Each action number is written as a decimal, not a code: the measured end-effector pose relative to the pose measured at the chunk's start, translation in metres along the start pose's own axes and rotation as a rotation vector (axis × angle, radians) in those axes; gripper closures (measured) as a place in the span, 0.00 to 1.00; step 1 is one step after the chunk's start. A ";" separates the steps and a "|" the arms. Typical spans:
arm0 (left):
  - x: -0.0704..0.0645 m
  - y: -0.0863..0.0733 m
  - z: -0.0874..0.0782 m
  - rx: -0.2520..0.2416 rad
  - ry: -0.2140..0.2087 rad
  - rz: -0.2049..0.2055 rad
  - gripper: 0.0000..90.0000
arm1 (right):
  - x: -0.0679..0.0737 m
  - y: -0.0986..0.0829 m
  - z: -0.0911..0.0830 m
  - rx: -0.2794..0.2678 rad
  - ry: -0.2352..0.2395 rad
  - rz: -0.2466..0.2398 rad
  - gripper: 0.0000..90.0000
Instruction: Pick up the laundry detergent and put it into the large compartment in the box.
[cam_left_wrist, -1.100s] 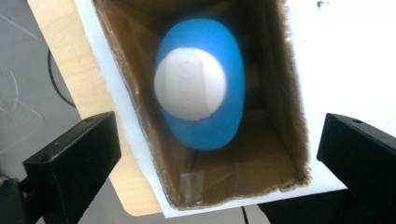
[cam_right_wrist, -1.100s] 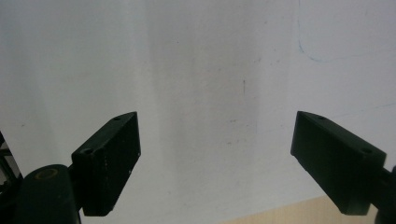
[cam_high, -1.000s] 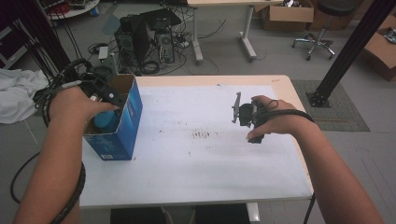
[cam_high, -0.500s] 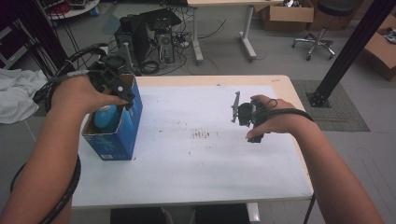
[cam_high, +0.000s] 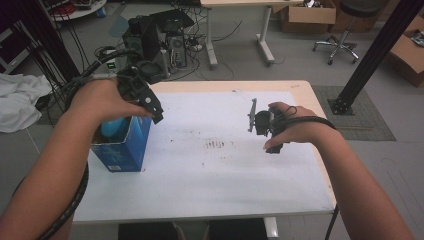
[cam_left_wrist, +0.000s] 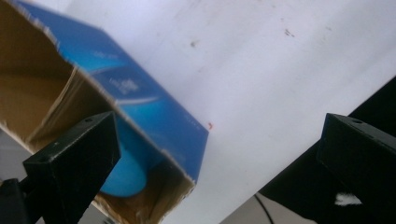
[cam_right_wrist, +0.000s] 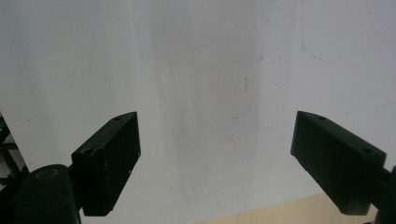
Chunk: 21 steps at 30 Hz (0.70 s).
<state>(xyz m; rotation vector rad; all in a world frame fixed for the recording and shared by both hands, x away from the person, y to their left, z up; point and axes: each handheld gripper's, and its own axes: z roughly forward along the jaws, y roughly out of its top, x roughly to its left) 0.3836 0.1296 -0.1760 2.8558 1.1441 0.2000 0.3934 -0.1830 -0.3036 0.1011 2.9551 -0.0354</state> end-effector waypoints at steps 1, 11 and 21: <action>-0.003 0.002 0.000 0.003 -0.001 0.018 0.00 | 0.000 0.000 0.000 0.000 0.001 -0.001 0.18; -0.035 0.016 -0.001 -0.014 -0.049 0.276 0.00 | 0.000 -0.002 -0.002 -0.007 0.006 -0.010 0.18; -0.058 0.019 0.006 -0.011 -0.084 0.492 0.00 | 0.002 -0.002 -0.002 -0.006 0.024 -0.014 0.18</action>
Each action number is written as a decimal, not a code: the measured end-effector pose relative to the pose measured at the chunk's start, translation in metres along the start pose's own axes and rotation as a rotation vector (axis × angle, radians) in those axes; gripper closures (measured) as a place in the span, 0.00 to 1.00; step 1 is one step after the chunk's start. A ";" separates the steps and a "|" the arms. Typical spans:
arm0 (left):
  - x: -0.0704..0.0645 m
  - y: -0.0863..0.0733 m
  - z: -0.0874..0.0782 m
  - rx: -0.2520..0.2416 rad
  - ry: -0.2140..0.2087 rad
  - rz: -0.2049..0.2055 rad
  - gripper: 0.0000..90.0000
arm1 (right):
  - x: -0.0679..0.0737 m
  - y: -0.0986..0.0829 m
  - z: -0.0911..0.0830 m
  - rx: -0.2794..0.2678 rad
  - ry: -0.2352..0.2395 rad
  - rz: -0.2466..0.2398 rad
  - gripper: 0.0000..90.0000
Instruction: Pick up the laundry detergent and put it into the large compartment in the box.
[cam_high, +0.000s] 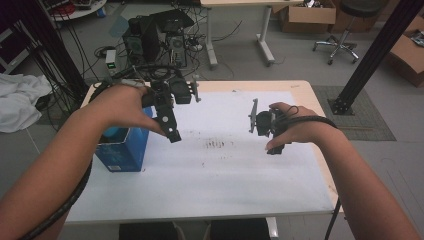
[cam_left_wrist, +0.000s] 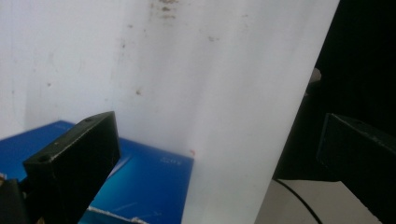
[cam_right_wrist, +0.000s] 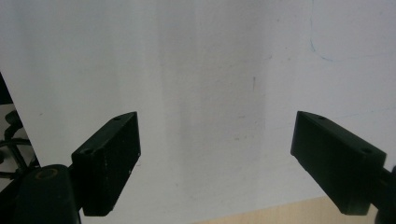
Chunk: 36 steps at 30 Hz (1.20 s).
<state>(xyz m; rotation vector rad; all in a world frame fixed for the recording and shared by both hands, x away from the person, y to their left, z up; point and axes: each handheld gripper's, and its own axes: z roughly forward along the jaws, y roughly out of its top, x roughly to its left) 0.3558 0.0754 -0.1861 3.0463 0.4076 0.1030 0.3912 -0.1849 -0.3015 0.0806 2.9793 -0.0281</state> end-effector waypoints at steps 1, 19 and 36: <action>-0.007 0.003 0.002 -0.012 0.015 0.084 0.00 | 0.000 0.001 0.000 0.000 0.005 0.001 0.18; -0.008 0.012 0.017 0.008 0.016 0.263 0.00 | -0.003 -0.001 -0.006 -0.006 -0.001 0.012 0.18; 0.005 0.002 0.023 0.000 0.002 0.235 0.00 | -0.008 0.006 0.000 -0.002 0.009 0.007 0.18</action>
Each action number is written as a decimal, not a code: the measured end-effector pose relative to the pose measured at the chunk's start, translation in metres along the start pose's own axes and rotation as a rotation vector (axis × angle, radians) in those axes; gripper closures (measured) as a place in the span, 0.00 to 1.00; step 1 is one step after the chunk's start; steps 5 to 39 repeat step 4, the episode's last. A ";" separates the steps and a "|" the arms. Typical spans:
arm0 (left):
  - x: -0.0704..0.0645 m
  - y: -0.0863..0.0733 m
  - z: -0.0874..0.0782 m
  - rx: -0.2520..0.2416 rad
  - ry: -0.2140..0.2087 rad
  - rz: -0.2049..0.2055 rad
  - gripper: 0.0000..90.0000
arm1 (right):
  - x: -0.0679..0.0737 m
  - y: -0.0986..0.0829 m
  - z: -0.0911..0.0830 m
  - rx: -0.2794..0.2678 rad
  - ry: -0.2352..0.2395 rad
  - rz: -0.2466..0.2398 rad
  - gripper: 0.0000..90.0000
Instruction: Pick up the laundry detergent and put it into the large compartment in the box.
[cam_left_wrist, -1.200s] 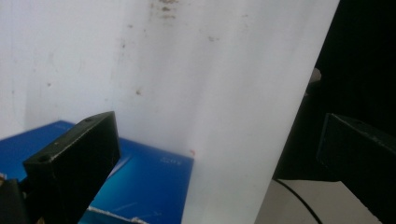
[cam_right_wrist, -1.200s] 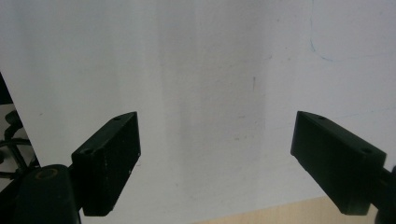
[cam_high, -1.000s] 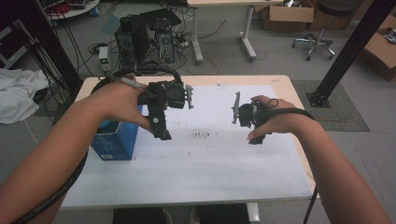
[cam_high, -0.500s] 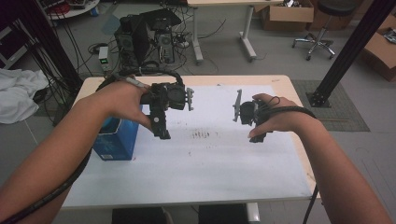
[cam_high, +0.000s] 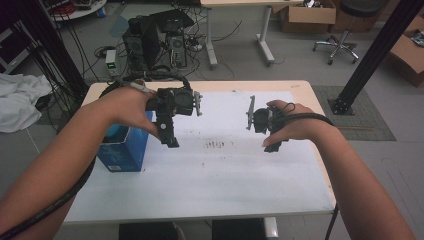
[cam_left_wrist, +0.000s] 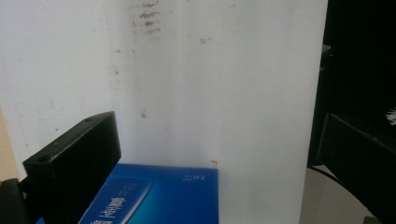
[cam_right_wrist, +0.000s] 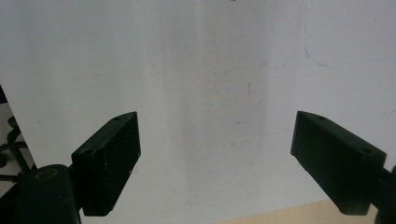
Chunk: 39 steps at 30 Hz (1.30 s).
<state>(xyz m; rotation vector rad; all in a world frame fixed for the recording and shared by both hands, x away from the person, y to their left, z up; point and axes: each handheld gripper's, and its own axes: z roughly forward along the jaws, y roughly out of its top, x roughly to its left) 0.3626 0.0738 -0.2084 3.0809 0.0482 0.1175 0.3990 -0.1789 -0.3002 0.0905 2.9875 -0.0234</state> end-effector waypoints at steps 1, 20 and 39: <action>0.000 0.000 0.000 0.000 0.000 0.000 0.00 | 0.000 0.000 0.000 0.000 0.000 0.000 0.18; 0.000 0.001 0.000 0.000 0.000 -0.002 0.00 | 0.000 0.001 0.000 0.002 -0.001 -0.003 0.18; 0.000 0.001 0.000 0.000 0.000 -0.002 0.00 | 0.000 0.001 0.000 0.002 -0.001 -0.003 0.18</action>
